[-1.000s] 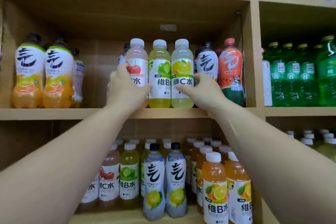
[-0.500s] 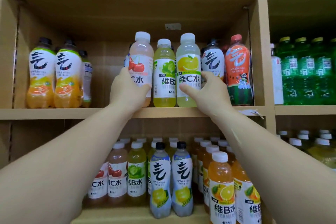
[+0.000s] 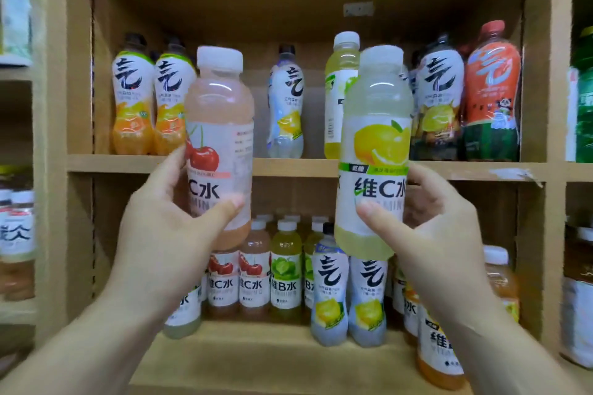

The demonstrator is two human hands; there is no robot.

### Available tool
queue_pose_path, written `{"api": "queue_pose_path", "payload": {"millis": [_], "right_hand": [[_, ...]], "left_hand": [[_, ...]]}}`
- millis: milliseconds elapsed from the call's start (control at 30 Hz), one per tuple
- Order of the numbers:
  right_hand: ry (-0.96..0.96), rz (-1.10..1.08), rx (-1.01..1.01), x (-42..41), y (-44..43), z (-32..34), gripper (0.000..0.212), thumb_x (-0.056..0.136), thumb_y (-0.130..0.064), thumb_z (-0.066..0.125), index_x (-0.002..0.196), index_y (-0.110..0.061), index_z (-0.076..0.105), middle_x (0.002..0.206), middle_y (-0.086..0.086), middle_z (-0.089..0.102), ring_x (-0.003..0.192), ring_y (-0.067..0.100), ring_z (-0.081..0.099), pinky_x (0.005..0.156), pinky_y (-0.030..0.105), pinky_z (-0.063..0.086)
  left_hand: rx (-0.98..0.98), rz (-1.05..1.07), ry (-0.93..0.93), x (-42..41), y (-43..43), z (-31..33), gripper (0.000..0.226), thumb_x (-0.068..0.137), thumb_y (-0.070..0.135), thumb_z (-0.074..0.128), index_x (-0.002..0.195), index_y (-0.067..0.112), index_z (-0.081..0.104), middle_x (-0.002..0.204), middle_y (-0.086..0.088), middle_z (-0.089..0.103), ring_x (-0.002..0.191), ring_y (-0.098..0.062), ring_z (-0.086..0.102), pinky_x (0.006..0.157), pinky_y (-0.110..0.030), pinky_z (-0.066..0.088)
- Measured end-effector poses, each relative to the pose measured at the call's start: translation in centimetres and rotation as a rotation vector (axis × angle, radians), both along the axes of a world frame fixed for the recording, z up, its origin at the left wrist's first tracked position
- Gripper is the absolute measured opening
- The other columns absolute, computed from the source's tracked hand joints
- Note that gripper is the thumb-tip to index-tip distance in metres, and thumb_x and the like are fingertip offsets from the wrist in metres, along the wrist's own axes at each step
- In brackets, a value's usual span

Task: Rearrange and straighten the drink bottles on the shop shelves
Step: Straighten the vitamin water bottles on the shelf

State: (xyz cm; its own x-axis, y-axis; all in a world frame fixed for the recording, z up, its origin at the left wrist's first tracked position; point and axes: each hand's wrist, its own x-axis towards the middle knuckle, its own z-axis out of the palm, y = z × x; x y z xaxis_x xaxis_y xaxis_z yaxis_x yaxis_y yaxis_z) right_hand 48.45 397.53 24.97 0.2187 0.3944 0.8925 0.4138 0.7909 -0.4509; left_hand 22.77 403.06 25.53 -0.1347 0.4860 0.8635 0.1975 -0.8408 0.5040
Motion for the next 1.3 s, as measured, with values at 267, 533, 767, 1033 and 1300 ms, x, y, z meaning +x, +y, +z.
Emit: {"api": "queue_pose_path", "payload": {"millis": [267,533,767,1033,1300], "right_hand": [[-0.051,0.079,-0.353,-4.7,6.2,-11.2,0.065,0.071,-0.038,0.089,0.129,-0.035,0.059,0.114,-0.016,0.074,0.105,0.007,0.071,0.085,0.035,0.060],[-0.116,0.066,-0.539,-6.3,12.1,-17.2,0.076,0.071,-0.046,0.086,0.137,-0.036,0.051,0.118,-0.028,0.068,0.110,-0.001,0.066,0.092,0.022,0.054],[-0.141,0.049,-0.616,-5.8,14.1,-18.7,0.070,0.077,-0.038,0.086,0.135,-0.036,0.047,0.119,-0.017,0.069,0.109,-0.001,0.065,0.096,0.033,0.055],[-0.151,0.091,-0.666,-5.4,14.2,-18.7,0.071,0.076,-0.042,0.086,0.132,-0.045,0.043,0.123,-0.020,0.066,0.113,-0.003,0.063,0.100,0.036,0.054],[-0.149,0.097,-0.672,-5.4,14.3,-18.8,0.072,0.076,-0.043,0.086,0.132,-0.048,0.042,0.123,-0.025,0.065,0.112,-0.008,0.061,0.098,0.030,0.054]], "left_hand": [[-0.407,0.112,0.004,-1.3,7.2,-13.5,0.070,0.079,0.018,0.086,0.125,0.051,0.046,0.109,0.029,0.065,0.103,-0.003,0.067,0.083,-0.026,0.051],[-0.512,0.191,0.130,-0.9,12.5,-18.2,0.080,0.076,0.014,0.085,0.145,0.030,0.046,0.126,0.015,0.063,0.113,-0.008,0.061,0.089,-0.019,0.044],[-0.395,0.460,0.322,-1.7,13.8,-18.2,0.068,0.064,0.030,0.094,0.125,0.016,0.065,0.109,-0.002,0.062,0.103,-0.025,0.063,0.086,-0.033,0.051],[-0.368,0.496,0.371,-1.1,13.8,-18.3,0.053,0.072,0.034,0.083,0.120,0.021,0.064,0.109,-0.002,0.068,0.103,-0.025,0.063,0.082,-0.034,0.050],[-0.480,0.585,0.324,-0.9,13.9,-18.4,0.050,0.068,0.048,0.083,0.101,0.014,0.067,0.097,-0.004,0.070,0.092,-0.026,0.066,0.076,-0.040,0.054]]}}
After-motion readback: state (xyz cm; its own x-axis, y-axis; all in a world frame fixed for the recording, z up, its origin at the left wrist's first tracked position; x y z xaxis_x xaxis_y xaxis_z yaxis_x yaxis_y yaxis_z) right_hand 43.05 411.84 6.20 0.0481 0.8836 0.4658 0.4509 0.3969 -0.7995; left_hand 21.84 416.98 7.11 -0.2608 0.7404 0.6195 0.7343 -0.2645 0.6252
